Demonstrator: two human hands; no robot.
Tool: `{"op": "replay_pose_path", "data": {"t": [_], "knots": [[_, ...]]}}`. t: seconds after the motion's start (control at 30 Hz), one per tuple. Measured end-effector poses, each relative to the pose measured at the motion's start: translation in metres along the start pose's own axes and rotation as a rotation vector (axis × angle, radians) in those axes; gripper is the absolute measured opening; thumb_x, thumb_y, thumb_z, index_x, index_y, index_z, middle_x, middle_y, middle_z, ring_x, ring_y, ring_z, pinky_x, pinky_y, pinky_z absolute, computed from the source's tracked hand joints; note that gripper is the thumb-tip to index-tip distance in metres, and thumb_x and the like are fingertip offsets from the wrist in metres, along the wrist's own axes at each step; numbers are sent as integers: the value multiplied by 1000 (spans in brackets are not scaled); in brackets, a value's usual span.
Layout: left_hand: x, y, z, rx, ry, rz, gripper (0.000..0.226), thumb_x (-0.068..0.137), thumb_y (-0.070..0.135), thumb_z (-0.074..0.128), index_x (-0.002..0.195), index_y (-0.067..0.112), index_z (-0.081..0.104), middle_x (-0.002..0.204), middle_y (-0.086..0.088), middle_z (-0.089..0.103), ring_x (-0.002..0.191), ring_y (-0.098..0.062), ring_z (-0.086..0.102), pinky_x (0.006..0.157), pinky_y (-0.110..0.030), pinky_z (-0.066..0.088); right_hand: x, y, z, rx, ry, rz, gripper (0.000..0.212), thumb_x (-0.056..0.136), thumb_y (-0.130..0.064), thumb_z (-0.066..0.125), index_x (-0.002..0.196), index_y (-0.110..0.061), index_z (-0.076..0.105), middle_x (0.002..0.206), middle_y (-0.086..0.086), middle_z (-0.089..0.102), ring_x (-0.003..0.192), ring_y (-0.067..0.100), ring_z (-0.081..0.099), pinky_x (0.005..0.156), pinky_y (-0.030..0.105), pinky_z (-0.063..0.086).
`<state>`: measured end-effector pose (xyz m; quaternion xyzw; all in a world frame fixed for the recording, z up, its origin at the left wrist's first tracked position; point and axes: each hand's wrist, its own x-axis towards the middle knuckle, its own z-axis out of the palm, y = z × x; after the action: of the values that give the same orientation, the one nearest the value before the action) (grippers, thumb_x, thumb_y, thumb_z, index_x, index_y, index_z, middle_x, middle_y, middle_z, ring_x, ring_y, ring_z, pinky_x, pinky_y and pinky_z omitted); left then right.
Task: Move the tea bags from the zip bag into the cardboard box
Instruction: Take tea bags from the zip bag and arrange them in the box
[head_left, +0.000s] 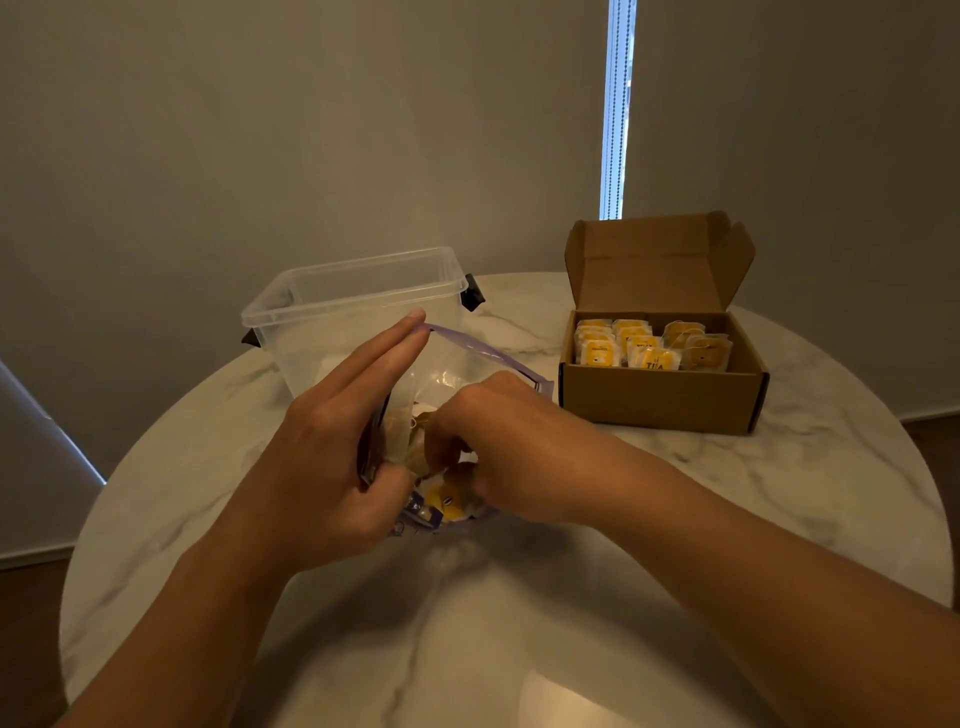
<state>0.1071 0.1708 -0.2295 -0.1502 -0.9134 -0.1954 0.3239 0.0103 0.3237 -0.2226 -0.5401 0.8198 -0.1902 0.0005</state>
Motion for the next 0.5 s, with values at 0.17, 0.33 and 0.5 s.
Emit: {"op": "replay_pose_path", "data": {"t": [0.17, 0.33, 0.5], "knots": [[0, 0, 1, 15, -9, 6, 83, 70, 9, 53, 151, 6, 35, 159, -2, 34, 147, -15, 31, 113, -42, 38, 5, -5, 11, -43, -108, -20, 40, 82, -14, 75, 120, -17, 62, 108, 6, 63, 88, 22, 64, 78, 36, 59], [0, 0, 2, 9, -15, 1, 84, 69, 7, 55, 151, 6, 35, 159, -2, 34, 147, -14, 30, 112, -41, 38, 1, -4, 5, -66, -112, 1, 36, 84, -11, 72, 119, -14, 63, 100, 4, 58, 84, 20, 61, 72, 29, 55], [0, 0, 1, 0, -8, -3, 87, 67, 3, 57, 151, 6, 35, 159, -2, 34, 147, -15, 31, 108, -48, 44, -7, -6, -7, -51, -74, -8, 27, 87, -10, 68, 113, -16, 66, 100, 0, 61, 89, 14, 59, 78, 26, 55]]}}
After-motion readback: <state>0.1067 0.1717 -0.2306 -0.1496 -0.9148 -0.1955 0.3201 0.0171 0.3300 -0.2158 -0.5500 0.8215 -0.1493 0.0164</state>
